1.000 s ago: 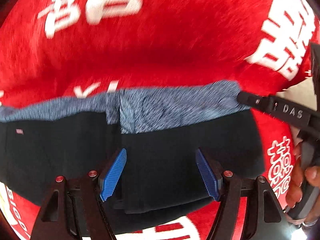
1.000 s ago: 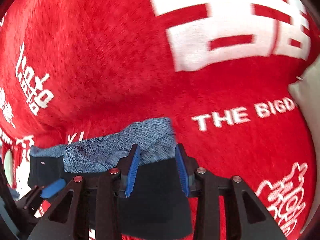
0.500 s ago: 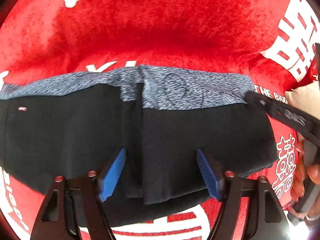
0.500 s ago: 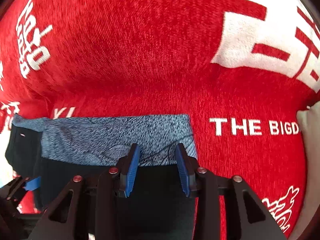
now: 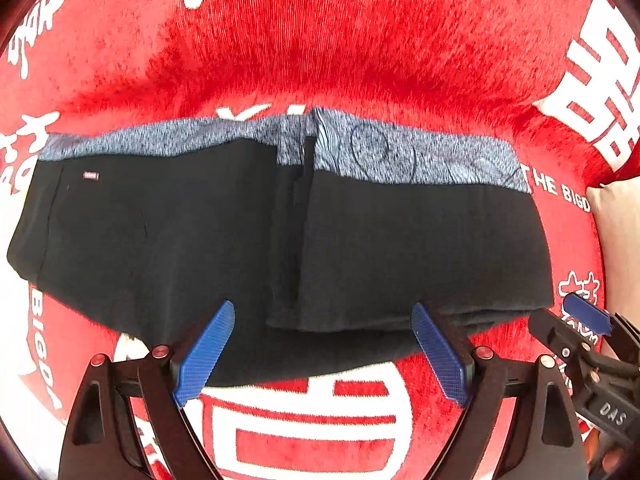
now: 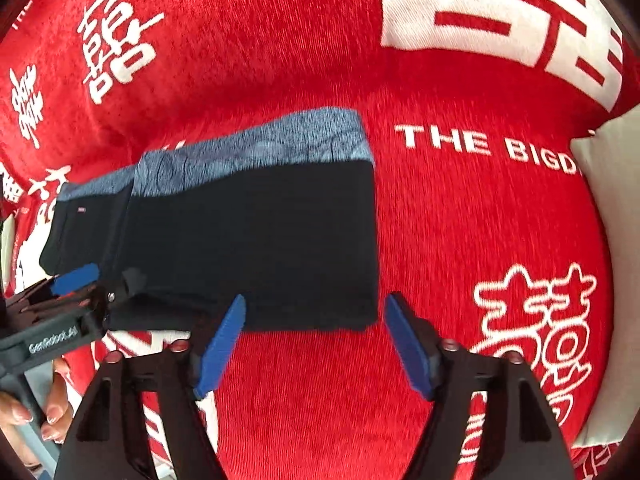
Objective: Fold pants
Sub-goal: 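Press the folded trousers flat with both open grippers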
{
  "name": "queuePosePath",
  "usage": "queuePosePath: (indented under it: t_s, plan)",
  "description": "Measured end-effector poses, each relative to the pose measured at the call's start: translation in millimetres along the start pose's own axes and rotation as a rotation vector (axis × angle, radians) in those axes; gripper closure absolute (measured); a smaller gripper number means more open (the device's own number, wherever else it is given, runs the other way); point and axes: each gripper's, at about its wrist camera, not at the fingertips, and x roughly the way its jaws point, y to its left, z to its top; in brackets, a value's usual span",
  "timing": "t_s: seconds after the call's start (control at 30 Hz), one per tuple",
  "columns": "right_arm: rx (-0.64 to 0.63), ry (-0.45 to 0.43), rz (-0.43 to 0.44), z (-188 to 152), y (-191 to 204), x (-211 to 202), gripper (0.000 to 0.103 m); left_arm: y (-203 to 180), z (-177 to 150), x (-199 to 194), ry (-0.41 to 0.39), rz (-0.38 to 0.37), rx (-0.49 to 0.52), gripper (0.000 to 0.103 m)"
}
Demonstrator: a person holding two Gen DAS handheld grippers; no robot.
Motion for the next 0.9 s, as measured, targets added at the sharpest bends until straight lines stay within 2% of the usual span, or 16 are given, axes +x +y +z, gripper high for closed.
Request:
queuePosePath:
  t_s: [0.3,0.47,0.63,0.9]
  plan:
    - [-0.033,0.002,-0.003,-9,-8,-4,0.019,-10,-17,-9,-0.031,0.005,-0.036,0.012]
    - [-0.031,0.004,0.002,-4,-4,0,0.019,5,-28,-11,-0.012,0.004,-0.087,0.012]
    - [-0.063,-0.008,0.009,-2,23,5,0.019,38,-39,-11,0.01,0.044,-0.135,0.012]
    - [-0.125,-0.04,-0.01,11,87,17,0.019,86,-48,-11,0.03,0.077,-0.135,0.012]
